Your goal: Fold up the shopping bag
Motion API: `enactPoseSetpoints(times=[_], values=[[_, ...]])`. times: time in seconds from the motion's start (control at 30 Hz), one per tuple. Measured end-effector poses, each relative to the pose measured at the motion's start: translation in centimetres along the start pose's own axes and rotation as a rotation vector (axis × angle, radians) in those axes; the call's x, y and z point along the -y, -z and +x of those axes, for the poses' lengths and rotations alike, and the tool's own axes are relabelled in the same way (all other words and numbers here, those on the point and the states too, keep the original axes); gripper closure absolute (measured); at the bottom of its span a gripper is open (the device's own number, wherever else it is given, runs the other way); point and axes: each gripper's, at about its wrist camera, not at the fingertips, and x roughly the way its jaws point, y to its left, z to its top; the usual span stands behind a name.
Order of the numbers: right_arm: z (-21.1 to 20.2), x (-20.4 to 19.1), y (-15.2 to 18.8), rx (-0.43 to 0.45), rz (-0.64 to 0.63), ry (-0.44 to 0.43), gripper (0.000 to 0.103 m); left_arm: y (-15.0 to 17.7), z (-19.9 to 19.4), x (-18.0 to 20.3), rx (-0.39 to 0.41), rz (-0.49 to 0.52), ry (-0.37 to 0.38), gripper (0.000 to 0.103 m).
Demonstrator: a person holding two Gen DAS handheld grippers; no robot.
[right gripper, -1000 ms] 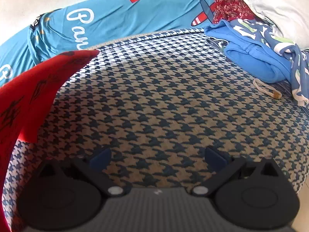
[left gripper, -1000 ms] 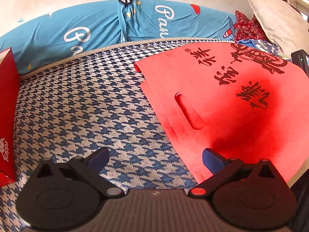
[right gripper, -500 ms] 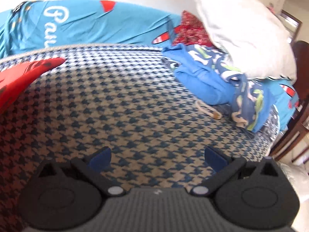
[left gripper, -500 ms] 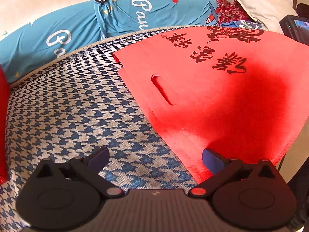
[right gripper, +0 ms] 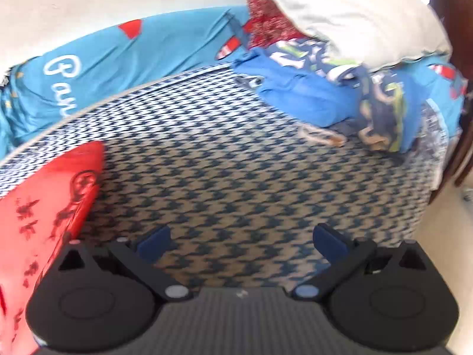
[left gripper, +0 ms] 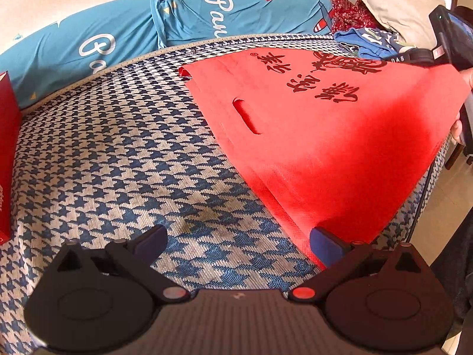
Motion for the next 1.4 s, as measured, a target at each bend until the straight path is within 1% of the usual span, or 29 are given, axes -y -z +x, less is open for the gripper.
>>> enactPoseSetpoints(times=[0.07,0.13,0.2,0.23,0.33,0.47,0.57,0.67,0.8,0.83,0.87,0.9,0.97,1.07,1.2,1.27,1.4], values=[[-0.1,-0.9,-0.1,-0.013,-0.033,-0.070,0.000,0.2,0.0,0.3,-0.005,0.014,-0.007,0.000],[-0.4,-1.6,-0.1,-0.019,-0.024,-0.149,0.000,0.5,-0.3,0.5,-0.005,0.024,-0.013,0.000],[-0.3,-2.1,0.0,-0.046,-0.014,-0.211,0.000,0.8,-0.6,0.6,-0.003,0.030,-0.016,0.000],[-0.2,-2.4,0.1,-0.062,-0.009,-0.237,0.000,0.9,-0.7,0.6,0.005,0.029,-0.011,0.000],[-0.1,-3.1,0.2,-0.094,-0.013,-0.312,0.000,0.9,-0.6,0.1,-0.013,-0.013,-0.005,0.000],[-0.5,-3.9,0.2,-0.077,-0.052,-0.341,0.000,0.7,-1.2,0.1,0.012,-0.026,0.011,0.000],[-0.5,-4.4,0.2,-0.069,-0.088,-0.362,0.000,0.5,-1.2,0.5,0.010,-0.017,0.024,0.000],[-0.8,-5.2,0.5,-0.037,-0.150,-0.376,0.000,0.4,-1.4,1.0,0.016,-0.002,0.030,0.000],[-1.6,-6.0,0.9,0.014,-0.181,-0.418,0.001,0.4,-1.8,1.9,0.034,0.027,0.062,0.000],[-1.8,-6.3,0.9,0.025,-0.184,-0.443,0.005,0.4,-1.7,2.1,0.035,0.034,0.072,0.000],[-1.9,-6.7,0.9,0.034,-0.187,-0.469,0.011,0.5,-1.6,2.4,0.035,0.043,0.077,0.000],[-2.1,-7.1,1.0,0.039,-0.187,-0.494,0.013,0.5,-1.5,2.6,0.034,0.052,0.082,0.000],[-2.3,-7.9,1.1,0.045,-0.192,-0.544,0.020,0.6,-1.1,3.0,0.029,0.067,0.083,0.000],[-2.4,-9.0,1.4,0.055,-0.206,-0.600,0.026,0.9,-0.6,3.5,0.023,0.076,0.092,0.000],[-2.7,-10.2,1.8,0.073,-0.232,-0.697,0.026,0.8,0.4,3.4,0.017,0.054,0.075,0.000],[-2.8,-10.7,2.0,0.076,-0.249,-0.727,0.026,0.8,1.1,2.9,0.018,0.016,0.055,0.000],[-2.9,-11.4,2.2,0.079,-0.272,-0.755,0.026,0.7,1.9,1.3,0.018,-0.079,0.039,0.000]])
